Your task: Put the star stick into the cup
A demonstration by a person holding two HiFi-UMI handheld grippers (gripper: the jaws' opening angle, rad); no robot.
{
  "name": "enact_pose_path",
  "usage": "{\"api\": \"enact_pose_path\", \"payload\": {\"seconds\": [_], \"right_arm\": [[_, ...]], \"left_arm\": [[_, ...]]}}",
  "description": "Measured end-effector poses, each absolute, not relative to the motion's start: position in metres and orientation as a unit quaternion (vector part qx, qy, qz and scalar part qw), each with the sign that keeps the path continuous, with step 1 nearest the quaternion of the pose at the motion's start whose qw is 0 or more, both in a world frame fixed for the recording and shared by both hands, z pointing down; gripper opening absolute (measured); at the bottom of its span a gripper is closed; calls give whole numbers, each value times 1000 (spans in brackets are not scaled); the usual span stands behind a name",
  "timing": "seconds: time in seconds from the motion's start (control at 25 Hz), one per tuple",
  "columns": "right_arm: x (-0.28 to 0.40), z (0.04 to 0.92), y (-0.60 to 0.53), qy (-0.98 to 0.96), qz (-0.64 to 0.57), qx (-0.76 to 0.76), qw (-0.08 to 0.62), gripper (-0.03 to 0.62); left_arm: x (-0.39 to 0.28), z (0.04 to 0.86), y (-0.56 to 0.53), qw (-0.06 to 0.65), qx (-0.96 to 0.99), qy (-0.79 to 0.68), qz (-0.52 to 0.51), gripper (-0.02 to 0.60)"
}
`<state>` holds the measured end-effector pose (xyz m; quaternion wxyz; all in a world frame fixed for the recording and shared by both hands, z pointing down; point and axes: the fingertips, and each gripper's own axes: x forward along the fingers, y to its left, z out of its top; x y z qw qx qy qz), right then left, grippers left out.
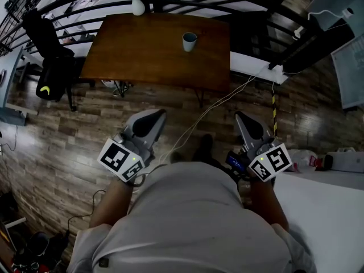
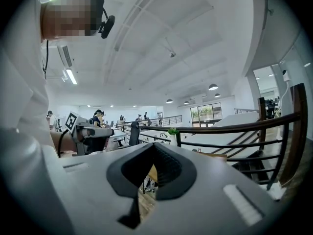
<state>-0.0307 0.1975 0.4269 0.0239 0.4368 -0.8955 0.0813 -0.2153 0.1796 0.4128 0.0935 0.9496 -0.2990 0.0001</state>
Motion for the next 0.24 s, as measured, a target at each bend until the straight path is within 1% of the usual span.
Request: {"api": "enact_pose_path", "payload": {"seconds": [0.24], "right_arm": [[-26, 422, 194, -897, 78, 434, 26, 6]], "left_arm": [[-208, 411, 179, 97, 950, -298, -1, 3]]}}
